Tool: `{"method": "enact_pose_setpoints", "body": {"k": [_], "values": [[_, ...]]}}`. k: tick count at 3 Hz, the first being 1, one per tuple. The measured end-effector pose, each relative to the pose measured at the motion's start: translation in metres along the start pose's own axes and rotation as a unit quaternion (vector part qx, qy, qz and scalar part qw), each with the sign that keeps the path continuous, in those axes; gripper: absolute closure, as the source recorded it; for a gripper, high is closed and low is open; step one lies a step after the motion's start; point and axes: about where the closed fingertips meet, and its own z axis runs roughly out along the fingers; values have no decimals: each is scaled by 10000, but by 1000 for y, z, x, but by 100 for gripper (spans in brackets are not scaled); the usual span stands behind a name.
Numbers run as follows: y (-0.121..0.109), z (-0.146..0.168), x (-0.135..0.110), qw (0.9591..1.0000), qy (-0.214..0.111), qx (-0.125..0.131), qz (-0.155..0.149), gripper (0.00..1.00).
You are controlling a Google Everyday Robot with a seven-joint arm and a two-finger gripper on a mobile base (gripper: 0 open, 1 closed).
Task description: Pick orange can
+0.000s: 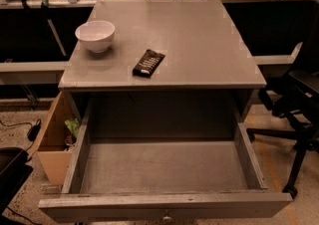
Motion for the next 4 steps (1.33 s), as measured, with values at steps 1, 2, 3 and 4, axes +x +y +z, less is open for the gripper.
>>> {"method": "enact_pose_setpoints", "body": {"k": [1, 2, 3, 4], "values": [[52, -39, 56, 9976, 399, -343, 448, 100], [108, -89, 157, 9846, 1034, -671, 1239, 100], [162, -114, 249, 9600, 1656, -1169, 1932, 100], [162, -114, 248, 9602, 1651, -1167, 1926, 100]]}}
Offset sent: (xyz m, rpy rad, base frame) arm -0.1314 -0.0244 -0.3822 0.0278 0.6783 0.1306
